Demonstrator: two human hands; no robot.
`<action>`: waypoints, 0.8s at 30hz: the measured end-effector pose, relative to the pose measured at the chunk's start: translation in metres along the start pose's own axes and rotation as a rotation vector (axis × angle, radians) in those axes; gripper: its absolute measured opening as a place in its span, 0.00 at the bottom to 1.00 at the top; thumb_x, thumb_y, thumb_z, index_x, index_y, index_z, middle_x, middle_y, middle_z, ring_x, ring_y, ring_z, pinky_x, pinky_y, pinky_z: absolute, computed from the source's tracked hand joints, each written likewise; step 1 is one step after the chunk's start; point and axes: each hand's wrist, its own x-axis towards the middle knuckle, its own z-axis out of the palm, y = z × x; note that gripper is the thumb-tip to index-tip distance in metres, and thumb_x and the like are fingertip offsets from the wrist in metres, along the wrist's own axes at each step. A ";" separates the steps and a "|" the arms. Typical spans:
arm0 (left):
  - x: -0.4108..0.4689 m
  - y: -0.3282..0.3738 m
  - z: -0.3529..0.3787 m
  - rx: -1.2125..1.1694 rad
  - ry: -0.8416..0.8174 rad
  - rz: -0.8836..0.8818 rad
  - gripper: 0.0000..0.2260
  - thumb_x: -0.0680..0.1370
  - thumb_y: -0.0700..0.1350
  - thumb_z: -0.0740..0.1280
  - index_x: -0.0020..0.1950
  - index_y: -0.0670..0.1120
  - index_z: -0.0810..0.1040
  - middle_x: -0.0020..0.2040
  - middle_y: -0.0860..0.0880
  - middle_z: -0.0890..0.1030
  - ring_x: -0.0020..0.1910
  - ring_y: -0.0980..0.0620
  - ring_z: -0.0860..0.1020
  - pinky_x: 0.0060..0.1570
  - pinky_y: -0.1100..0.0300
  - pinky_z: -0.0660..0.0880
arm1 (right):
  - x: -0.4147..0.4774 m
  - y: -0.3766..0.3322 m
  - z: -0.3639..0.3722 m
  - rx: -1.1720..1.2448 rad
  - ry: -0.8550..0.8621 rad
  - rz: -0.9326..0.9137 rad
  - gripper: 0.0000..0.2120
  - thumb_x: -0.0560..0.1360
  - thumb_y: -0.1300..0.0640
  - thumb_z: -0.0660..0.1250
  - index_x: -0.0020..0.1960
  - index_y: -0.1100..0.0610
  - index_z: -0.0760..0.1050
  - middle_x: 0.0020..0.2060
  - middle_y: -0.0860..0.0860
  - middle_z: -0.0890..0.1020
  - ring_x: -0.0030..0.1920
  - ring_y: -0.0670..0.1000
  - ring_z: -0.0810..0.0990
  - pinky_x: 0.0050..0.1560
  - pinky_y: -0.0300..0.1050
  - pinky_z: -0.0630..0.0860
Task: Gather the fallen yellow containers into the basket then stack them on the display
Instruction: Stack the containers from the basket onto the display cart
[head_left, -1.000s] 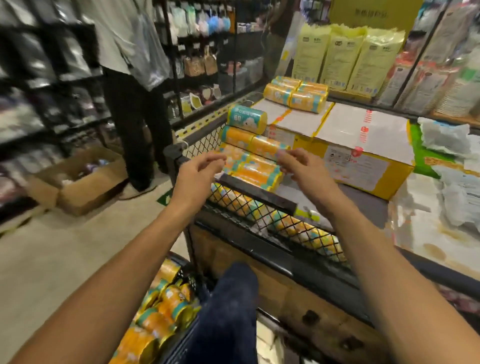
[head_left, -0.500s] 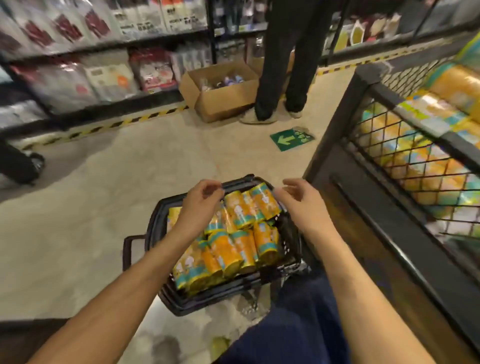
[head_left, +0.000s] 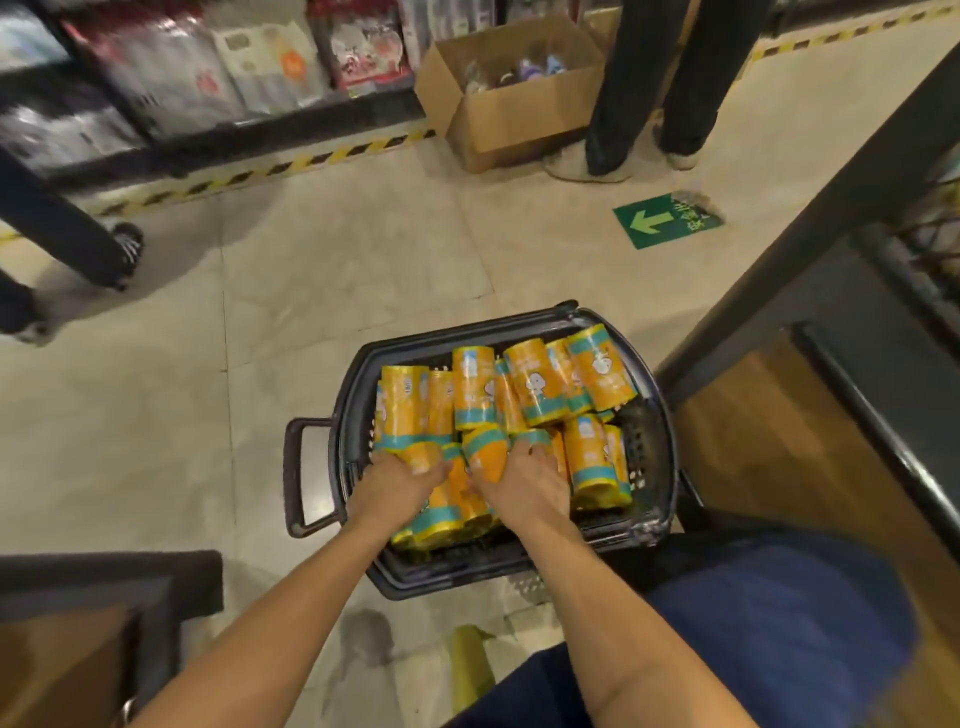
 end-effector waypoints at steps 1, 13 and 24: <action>0.002 0.000 0.002 0.025 -0.014 -0.013 0.55 0.60 0.83 0.64 0.69 0.41 0.65 0.59 0.44 0.82 0.51 0.42 0.84 0.50 0.50 0.82 | 0.000 -0.001 0.005 -0.040 0.013 -0.009 0.43 0.72 0.30 0.69 0.74 0.58 0.64 0.71 0.57 0.70 0.72 0.59 0.68 0.67 0.53 0.70; -0.045 0.046 -0.034 -0.135 -0.031 0.232 0.27 0.72 0.67 0.73 0.61 0.51 0.75 0.56 0.51 0.83 0.50 0.49 0.82 0.51 0.51 0.80 | -0.042 0.028 -0.074 0.712 0.103 -0.002 0.36 0.69 0.33 0.69 0.72 0.48 0.68 0.64 0.47 0.76 0.65 0.51 0.76 0.65 0.57 0.75; -0.230 0.266 -0.104 -0.413 -0.058 0.964 0.16 0.71 0.61 0.78 0.54 0.55 0.82 0.45 0.54 0.86 0.45 0.54 0.85 0.50 0.47 0.83 | -0.221 0.100 -0.304 0.669 0.667 -0.201 0.15 0.73 0.44 0.75 0.53 0.45 0.73 0.47 0.43 0.77 0.45 0.41 0.78 0.43 0.40 0.74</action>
